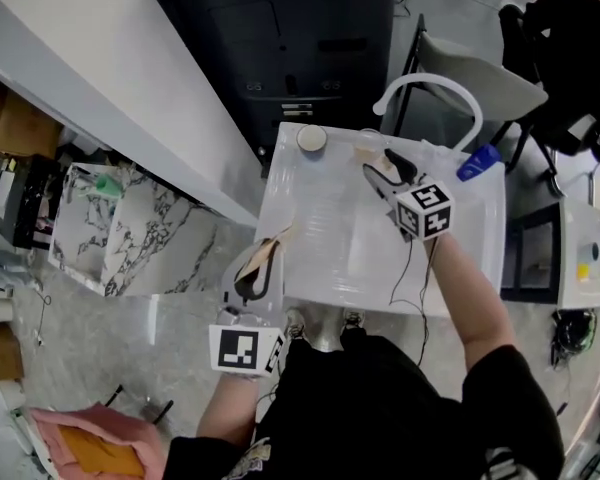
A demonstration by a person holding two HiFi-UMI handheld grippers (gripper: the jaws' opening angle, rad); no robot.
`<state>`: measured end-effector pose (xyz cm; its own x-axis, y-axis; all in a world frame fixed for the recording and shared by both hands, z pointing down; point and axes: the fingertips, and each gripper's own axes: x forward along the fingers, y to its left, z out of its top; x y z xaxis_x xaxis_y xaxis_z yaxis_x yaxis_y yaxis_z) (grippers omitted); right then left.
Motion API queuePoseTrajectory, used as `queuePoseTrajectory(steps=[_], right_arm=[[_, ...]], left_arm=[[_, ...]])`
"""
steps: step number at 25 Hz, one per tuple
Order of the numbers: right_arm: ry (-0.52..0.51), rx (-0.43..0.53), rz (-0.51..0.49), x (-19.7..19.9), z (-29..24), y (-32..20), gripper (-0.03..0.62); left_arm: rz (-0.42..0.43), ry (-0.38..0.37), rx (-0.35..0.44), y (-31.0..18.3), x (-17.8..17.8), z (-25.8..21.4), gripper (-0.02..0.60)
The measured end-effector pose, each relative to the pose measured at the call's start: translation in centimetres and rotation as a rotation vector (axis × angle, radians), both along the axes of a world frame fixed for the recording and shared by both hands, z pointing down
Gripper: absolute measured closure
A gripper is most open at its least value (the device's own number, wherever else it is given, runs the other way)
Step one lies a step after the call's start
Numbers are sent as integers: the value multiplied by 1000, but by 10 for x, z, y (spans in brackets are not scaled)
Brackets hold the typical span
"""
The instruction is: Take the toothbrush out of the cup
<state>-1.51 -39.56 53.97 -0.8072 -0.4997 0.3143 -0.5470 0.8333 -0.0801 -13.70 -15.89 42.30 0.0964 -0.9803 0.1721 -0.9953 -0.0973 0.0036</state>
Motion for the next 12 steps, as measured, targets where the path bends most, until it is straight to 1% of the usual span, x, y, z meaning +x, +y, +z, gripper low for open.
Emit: queuePoseTrajectory(steps=[5, 12], right_arm=[[53, -17, -32, -8, 28, -17, 353], [165, -8, -94, -23, 64, -37, 364]], left_arm=[[-32, -3, -16, 0, 3, 6, 537], [-61, 6, -42, -3, 5, 15, 537]])
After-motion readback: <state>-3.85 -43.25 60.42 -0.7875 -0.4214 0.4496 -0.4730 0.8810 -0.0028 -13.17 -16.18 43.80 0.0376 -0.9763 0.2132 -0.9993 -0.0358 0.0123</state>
